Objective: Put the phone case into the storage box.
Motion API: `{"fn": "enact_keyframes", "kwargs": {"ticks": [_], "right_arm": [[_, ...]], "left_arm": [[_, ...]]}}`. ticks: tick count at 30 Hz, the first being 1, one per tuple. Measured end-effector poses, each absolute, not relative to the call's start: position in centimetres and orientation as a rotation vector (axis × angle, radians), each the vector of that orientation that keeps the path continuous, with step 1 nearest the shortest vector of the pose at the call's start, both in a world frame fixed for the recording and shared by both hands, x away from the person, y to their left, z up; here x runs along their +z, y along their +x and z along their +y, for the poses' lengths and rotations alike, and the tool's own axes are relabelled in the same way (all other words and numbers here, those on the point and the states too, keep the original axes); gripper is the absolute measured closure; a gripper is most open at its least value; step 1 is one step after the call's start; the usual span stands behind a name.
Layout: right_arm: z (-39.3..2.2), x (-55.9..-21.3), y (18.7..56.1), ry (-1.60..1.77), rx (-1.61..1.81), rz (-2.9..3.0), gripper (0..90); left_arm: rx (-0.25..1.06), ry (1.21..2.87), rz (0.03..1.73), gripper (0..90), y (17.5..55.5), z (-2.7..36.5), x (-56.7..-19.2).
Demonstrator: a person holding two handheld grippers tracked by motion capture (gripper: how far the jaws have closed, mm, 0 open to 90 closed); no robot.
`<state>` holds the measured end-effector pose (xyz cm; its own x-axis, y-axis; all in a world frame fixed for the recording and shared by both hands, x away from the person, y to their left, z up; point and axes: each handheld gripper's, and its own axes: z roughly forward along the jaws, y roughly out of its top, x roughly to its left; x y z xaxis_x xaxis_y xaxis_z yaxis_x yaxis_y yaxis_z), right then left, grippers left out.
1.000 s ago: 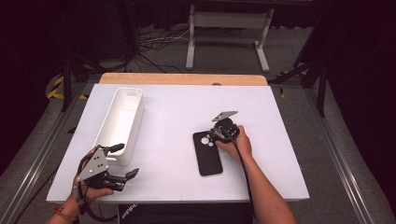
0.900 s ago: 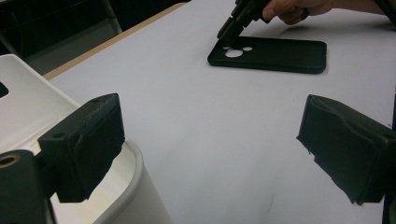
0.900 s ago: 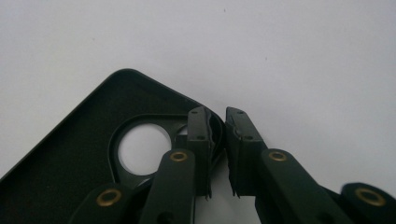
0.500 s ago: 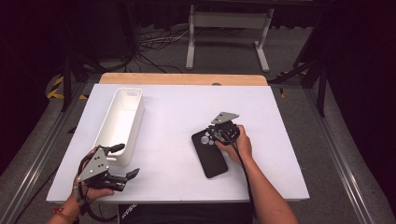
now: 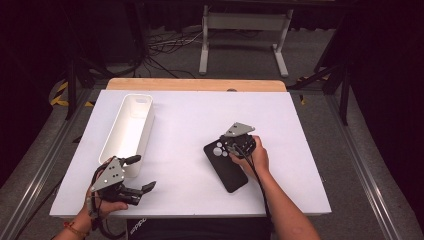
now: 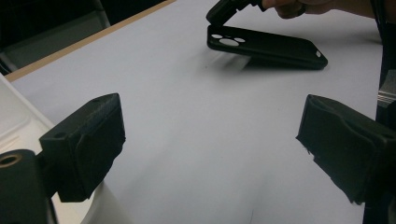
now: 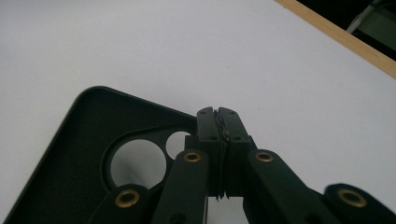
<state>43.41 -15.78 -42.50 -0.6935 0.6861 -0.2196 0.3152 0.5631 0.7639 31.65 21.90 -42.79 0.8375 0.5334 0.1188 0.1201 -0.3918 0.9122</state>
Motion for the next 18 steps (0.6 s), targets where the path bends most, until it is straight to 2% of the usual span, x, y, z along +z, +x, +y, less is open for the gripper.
{"fn": "enact_keyframes", "kwargs": {"ticks": [9, 18], "right_arm": [[-15.1, -44.2, 44.5, 0.874, 0.865, 2.419, 89.1], [-15.2, -44.1, 44.6, 0.894, 0.866, 2.432, 88.6]], "left_arm": [[0.470, 1.958, 0.489, 8.3, 31.7, 21.9, -43.0], [0.473, 1.960, 0.483, 8.4, 31.8, 21.9, -43.0]]}}
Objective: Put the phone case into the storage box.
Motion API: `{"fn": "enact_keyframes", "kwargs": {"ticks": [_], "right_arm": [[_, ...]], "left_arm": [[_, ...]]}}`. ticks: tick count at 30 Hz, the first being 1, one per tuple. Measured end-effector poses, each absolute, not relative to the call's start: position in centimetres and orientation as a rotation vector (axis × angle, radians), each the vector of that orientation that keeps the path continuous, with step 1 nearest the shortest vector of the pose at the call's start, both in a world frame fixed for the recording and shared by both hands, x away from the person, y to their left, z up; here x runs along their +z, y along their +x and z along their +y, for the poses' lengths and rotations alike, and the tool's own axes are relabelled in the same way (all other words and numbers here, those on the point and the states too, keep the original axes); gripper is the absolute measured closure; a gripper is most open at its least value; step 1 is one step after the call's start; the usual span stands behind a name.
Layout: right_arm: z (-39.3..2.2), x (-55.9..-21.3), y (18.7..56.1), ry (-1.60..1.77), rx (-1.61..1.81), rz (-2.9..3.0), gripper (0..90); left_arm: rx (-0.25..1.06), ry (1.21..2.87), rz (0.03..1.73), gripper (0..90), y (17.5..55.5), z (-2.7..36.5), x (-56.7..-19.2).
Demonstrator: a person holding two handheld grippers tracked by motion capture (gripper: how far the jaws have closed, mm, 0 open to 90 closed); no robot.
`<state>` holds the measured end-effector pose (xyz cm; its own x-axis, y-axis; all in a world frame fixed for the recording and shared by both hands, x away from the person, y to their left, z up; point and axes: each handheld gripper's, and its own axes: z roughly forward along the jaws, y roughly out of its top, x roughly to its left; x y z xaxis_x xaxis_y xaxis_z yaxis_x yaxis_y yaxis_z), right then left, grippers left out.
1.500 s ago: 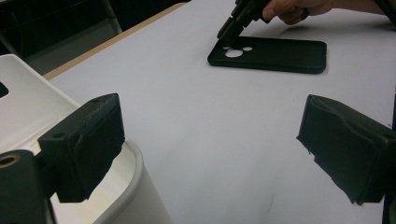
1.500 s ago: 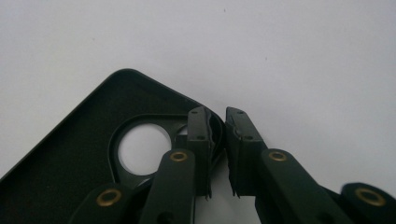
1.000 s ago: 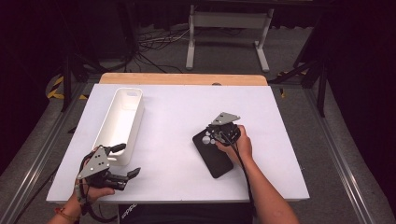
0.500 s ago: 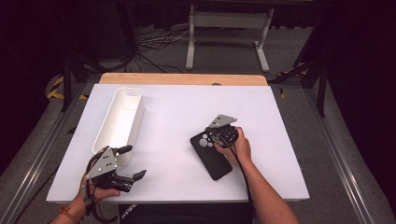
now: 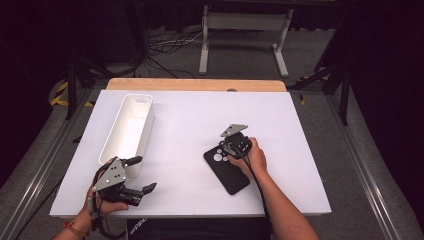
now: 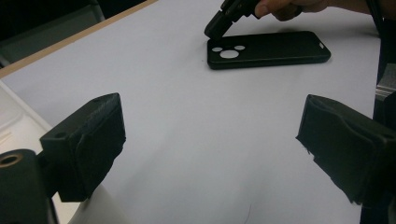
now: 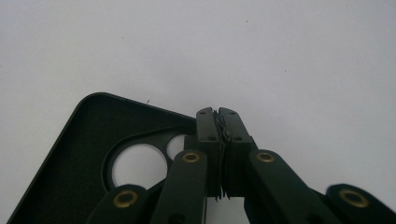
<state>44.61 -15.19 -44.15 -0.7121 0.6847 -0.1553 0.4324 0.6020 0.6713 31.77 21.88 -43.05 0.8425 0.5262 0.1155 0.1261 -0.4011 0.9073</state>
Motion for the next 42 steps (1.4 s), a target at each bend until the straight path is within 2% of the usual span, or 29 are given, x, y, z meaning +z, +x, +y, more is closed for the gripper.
{"fn": "enact_keyframes", "kwargs": {"ticks": [5, 9, 14, 24, 34, 42], "right_arm": [[-15.3, -44.3, 44.8, 0.919, 0.858, 2.460, 85.6], [-15.5, -44.2, 45.0, 0.950, 0.852, 2.531, 75.9], [-15.3, -44.1, 45.1, 0.998, 0.874, 2.543, 69.8], [-15.1, -44.6, 45.4, 1.026, 0.871, 2.526, 80.7], [-14.7, -44.5, 44.8, 1.006, 0.863, 2.482, 84.0], [-15.2, -42.6, 43.4, 0.986, 0.942, 2.349, 84.6]], "left_arm": [[0.471, 1.961, 0.479, 8.4, 31.8, 21.9, -43.1], [0.464, 1.970, 0.475, 8.3, 31.8, 21.9, -43.0], [0.462, 1.973, 0.474, 8.3, 31.8, 22.0, -43.0], [0.453, 1.972, 0.475, 8.3, 31.9, 21.8, -43.1], [0.412, 1.955, 0.509, 8.8, 32.1, 21.1, -42.8], [0.368, 1.949, 0.510, 10.2, 32.4, 19.3, -41.9]]}}
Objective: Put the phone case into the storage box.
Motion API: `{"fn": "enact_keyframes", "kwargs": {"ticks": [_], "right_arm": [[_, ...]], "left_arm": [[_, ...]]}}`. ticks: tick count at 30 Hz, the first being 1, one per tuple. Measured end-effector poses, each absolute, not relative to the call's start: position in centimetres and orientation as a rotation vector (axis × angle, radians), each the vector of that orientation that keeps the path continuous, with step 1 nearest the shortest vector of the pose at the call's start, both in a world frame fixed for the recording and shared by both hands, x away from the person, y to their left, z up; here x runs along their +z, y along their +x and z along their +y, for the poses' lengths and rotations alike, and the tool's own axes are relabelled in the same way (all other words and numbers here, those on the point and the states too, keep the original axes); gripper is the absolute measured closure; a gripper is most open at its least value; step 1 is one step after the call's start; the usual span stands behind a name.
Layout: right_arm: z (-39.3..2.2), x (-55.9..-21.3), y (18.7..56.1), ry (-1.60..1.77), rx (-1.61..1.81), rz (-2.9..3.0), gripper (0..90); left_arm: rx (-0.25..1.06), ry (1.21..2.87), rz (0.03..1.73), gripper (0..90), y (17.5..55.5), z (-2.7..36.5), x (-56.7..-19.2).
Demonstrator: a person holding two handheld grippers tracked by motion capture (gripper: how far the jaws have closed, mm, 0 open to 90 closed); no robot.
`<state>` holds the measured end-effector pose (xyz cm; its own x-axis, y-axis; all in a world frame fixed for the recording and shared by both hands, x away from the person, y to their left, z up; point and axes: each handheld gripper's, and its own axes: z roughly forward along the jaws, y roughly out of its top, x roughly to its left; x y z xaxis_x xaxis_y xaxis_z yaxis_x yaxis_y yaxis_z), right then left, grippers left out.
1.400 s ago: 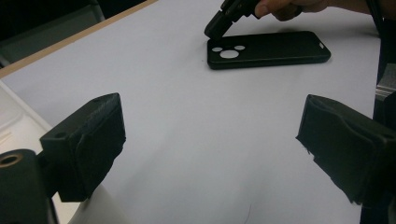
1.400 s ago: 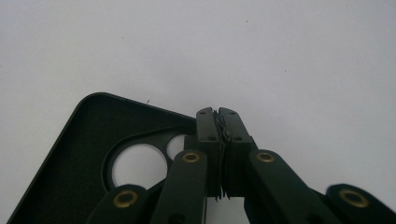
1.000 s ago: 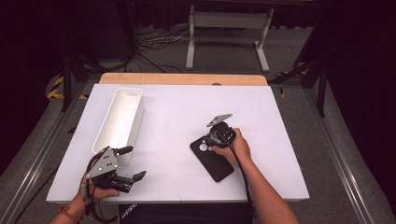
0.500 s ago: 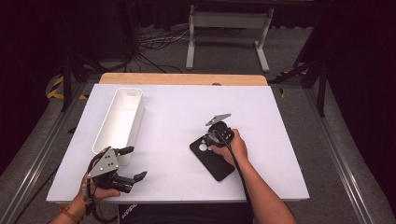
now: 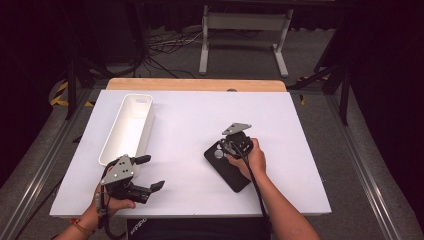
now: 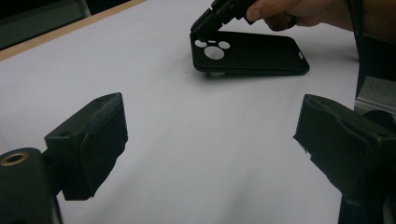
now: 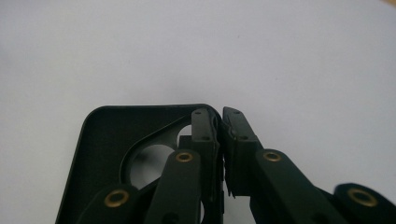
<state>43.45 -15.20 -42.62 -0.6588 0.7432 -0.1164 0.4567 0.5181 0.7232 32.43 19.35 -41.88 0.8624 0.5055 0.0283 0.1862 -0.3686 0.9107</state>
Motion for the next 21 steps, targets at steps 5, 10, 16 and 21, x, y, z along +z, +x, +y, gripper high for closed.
{"fn": "enact_keyframes", "kwargs": {"ticks": [5, 10, 16, 21], "right_arm": [[-16.0, -41.1, 41.9, 0.966, 1.034, 2.230, 84.8], [-16.3, -39.5, 40.4, 0.912, 1.102, 2.103, 84.8], [-16.2, -38.7, 39.3, 0.873, 1.160, 2.011, 84.8], [-15.8, -38.1, 38.2, 0.843, 1.204, 1.949, 84.8]], "left_arm": [[0.311, 1.926, 0.527, 12.0, 33.2, 17.4, -41.5], [0.273, 1.915, 0.528, 13.1, 34.5, 13.8, -41.1], [0.272, 1.921, 0.567, 15.7, 36.4, 10.6, -41.0], [0.304, 1.925, 0.596, 20.1, 37.5, 8.8, -41.1]]}}
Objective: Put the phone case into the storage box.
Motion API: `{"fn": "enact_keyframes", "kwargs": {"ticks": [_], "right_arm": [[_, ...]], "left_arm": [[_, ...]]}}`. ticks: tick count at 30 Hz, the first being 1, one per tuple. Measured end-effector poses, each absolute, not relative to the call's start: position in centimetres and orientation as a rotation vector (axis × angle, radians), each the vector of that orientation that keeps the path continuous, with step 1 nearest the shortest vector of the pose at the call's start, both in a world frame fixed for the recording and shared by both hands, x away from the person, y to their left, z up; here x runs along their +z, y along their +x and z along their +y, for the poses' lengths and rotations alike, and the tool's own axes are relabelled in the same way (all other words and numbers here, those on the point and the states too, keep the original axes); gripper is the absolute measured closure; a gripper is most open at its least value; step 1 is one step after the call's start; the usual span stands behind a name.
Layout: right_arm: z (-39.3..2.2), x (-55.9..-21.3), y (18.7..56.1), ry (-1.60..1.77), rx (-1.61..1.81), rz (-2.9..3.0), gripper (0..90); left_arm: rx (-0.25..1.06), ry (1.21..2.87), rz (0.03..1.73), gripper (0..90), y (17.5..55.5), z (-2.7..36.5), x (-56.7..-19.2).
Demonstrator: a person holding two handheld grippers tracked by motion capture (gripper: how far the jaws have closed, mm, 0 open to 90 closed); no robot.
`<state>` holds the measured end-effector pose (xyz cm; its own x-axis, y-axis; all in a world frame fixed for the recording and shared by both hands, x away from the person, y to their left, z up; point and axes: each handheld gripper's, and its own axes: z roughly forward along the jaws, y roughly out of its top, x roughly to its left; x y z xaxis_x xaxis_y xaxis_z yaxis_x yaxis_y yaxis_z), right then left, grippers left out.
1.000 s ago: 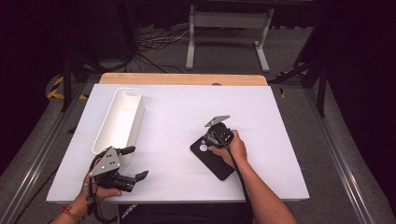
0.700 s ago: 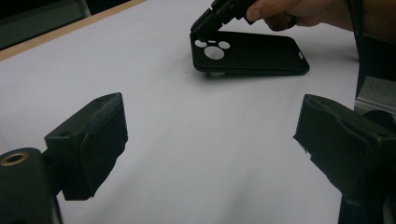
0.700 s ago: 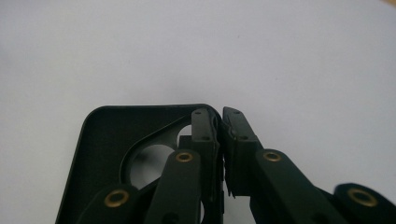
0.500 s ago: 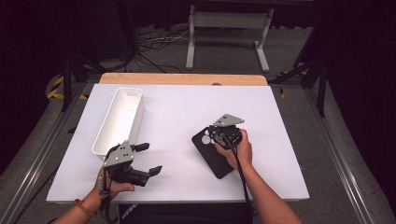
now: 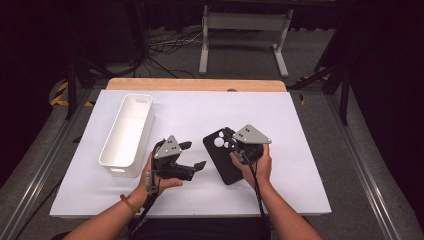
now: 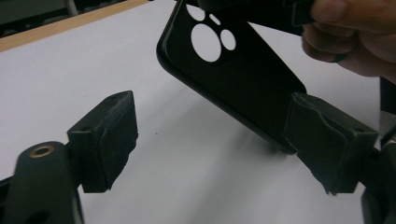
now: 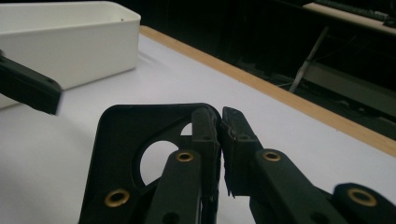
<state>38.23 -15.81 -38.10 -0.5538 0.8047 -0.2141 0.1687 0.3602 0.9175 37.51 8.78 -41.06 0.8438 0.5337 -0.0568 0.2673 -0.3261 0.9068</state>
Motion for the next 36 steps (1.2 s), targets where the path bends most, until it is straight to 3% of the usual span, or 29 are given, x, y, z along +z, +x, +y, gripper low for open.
{"fn": "enact_keyframes", "kwargs": {"ticks": [7, 10, 11, 13, 17, 28, 36], "right_arm": [[-14.8, -37.7, 36.8, 0.793, 1.244, 1.888, 84.7], [-14.4, -37.7, 36.4, 0.778, 1.243, 1.867, 84.7], [-14.1, -37.8, 36.2, 0.772, 1.247, 1.848, 84.7], [-14.0, -37.8, 36.0, 0.767, 1.256, 1.836, 84.7], [-13.6, -37.8, 35.4, 0.736, 1.266, 1.802, 84.6], [-13.2, -38.1, 34.8, 0.727, 1.269, 1.767, 83.4], [-13.6, -37.7, 34.5, 0.731, 1.321, 1.774, 82.6]], "left_arm": [[0.266, 1.864, 0.634, 34.4, 38.6, 8.5, -41.0], [0.254, 1.842, 0.638, 36.5, 38.7, 8.8, -40.9], [0.244, 1.826, 0.638, 44.7, 38.8, 8.9, -40.8], [0.253, 1.821, 0.647, 46.0, 38.8, 9.0, -40.7], [0.245, 1.794, 0.637, 66.9, 38.8, 9.4, -40.5], [0.255, 1.717, 0.640, 80.3, 38.8, 10.2, -40.2], [0.319, 1.725, 0.575, 82.3, 38.2, 10.8, -39.0]]}}
